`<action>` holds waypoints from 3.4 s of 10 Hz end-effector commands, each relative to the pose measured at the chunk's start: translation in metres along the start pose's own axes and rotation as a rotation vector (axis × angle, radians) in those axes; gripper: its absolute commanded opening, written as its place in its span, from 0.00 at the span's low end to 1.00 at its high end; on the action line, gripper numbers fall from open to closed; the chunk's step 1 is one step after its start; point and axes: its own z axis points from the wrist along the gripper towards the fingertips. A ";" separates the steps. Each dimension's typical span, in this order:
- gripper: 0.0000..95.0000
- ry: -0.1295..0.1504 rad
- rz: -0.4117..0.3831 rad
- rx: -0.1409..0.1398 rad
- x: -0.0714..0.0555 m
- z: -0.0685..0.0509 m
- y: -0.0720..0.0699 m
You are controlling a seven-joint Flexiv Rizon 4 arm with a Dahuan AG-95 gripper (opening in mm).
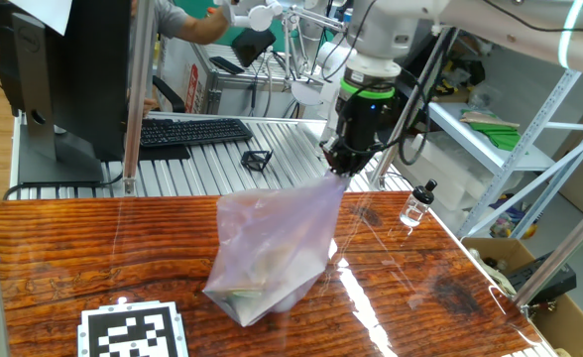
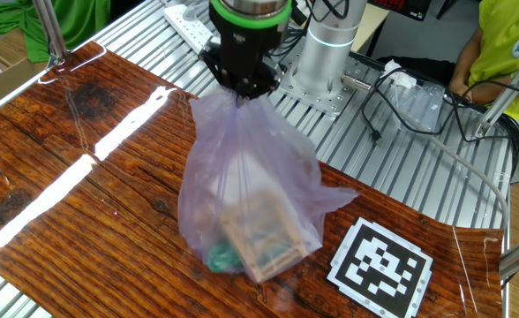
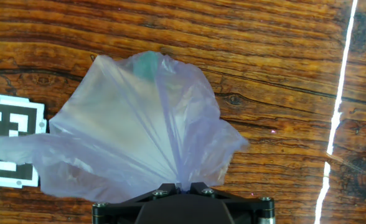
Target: Pick up a bag of things
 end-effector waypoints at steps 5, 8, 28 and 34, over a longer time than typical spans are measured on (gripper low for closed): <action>0.00 -0.010 -0.018 -0.020 0.010 -0.004 -0.008; 0.00 -0.007 -0.021 -0.018 0.014 -0.005 -0.011; 0.00 -0.046 0.016 -0.016 0.015 -0.006 -0.011; 0.00 -0.120 -0.038 -0.036 0.015 -0.006 -0.011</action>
